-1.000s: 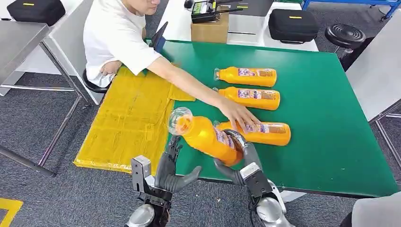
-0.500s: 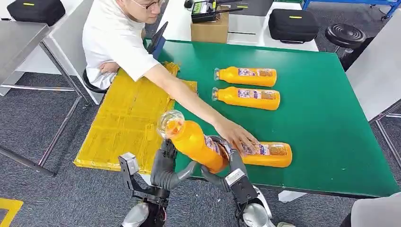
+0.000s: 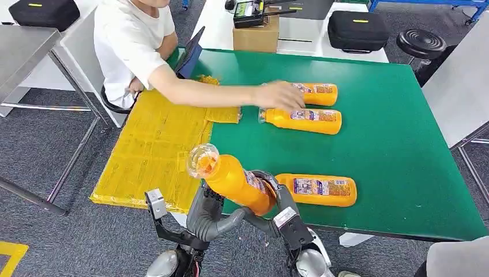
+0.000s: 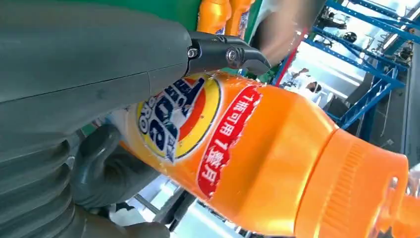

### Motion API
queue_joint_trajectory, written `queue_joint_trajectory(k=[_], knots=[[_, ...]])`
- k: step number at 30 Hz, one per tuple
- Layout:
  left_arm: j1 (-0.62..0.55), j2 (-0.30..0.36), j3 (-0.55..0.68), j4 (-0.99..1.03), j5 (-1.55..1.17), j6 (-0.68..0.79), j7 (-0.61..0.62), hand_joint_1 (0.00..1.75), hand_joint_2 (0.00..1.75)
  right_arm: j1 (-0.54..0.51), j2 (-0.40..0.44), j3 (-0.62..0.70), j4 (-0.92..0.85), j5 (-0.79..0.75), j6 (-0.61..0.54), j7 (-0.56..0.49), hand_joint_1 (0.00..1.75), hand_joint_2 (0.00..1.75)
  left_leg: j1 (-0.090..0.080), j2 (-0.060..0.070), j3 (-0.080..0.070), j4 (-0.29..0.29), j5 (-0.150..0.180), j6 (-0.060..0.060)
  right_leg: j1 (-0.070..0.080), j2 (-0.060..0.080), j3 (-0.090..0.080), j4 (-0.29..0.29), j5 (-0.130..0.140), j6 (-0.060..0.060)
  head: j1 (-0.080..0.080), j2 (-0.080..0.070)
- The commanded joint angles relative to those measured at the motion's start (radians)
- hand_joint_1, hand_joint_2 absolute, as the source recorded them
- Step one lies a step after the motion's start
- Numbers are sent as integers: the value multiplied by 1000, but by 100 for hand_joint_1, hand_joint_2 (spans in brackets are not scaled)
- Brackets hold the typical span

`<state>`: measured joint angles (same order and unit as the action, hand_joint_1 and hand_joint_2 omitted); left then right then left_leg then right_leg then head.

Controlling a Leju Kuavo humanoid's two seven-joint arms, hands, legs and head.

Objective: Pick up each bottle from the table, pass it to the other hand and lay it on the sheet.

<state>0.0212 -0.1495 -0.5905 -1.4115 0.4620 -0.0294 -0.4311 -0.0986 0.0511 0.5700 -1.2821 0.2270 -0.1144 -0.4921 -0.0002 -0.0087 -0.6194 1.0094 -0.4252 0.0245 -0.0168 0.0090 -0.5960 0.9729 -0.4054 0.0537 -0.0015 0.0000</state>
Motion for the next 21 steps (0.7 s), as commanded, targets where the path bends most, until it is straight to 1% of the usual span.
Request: queue_joint_trajectory(k=[1, 6, 7, 8, 9, 10, 11, 12, 13, 16, 18, 19, 21], knots=[[-16, 33, -30, 52, -28, 23, -3, 0, 175, -33, 1, -21, 62, -4, 3, 13, 175, 175, 0, 1, 3, -1, -1, -1, 0, 0, 3, -1, -1, -2, 0, 0], [-17, 30, -31, 54, -43, 36, -11, 0, 175, -35, 4, -14, 71, 0, 3, 19, 175, 175, 1, 1, 4, -1, -1, -1, 1, 0, 4, -1, -1, -2, 0, 0], [-19, 29, -29, 56, -62, 62, -13, 0, 175, -42, -2, 3, 80, 28, -11, 29, 175, 175, 1, 1, 5, -1, -2, -1, 1, 0, 5, -1, -1, -2, 0, 0], [-42, -6, 11, 107, -155, 260, -29, 0, 175, -39, -29, 67, 67, 97, -23, 53, 175, 175, 0, 2, 5, -1, -1, -1, 0, 0, 5, -1, -1, -2, 0, 0], [-42, -6, 11, 107, -155, 260, -29, 0, 175, -39, -29, 67, 67, 97, -23, 53, 175, 175, 0, 2, 6, -1, -2, -1, 1, 0, 5, -1, -1, -2, 0, 0], [-44, -4, 12, 99, -141, 250, -25, 0, 175, -42, -30, 78, 73, 97, -15, 52, 175, 175, 0, 1, 3, -1, -1, -1, 0, 0, 3, -1, -1, -1, 0, 0], [-45, -4, 12, 95, -140, 249, -25, 0, 175, -42, -28, 80, 75, 98, -15, 52, 175, 175, 1, 1, 6, -1, -2, -2, 1, 0, 6, -1, -2, -2, 0, 0], [-45, -3, 12, 89, -134, 246, -22, 0, 175, -43, -27, 82, 80, 88, -4, 49, 175, 175, 0, 1, 5, -2, -1, -1, 1, -1, 5, -2, -1, -2, 0, 0], [-43, 0, 11, 75, -109, 222, -19, 0, 175, -45, -28, 90, 88, 82, 9, 42, 175, 175, 0, 1, 4, -1, -1, -1, 1, -1, 4, -1, -1, -2, 0, 0], [-45, -1, 11, 73, -109, 222, -19, 0, 175, -43, -27, 91, 89, 82, 9, 42, 175, 175, 0, 1, 4, -1, -1, -1, 1, 0, 4, -1, -1, -2, 0, 0], [-45, -1, 11, 73, -109, 222, -19, 0, 175, -43, -27, 91, 89, 82, 9, 42, 175, 175, 0, 1, 2, -1, 0, -1, 1, 0, 2, -1, 0, -1, 0, 0], [-41, 2, 9, 64, -94, 205, -15, 0, 175, -46, -26, 92, 94, 77, 14, 36, 175, 175, 1, 1, 4, -1, -1, -1, 1, -1, 4, -1, -1, -2, 0, 0], [-35, 9, 9, 37, -38, 137, -12, 0, 175, -51, -21, 102, 102, 65, 30, 15, 175, 175, 0, 1, 2, -1, 0, -1, 0, 0, 1, -1, 0, -1, 0, 0]])
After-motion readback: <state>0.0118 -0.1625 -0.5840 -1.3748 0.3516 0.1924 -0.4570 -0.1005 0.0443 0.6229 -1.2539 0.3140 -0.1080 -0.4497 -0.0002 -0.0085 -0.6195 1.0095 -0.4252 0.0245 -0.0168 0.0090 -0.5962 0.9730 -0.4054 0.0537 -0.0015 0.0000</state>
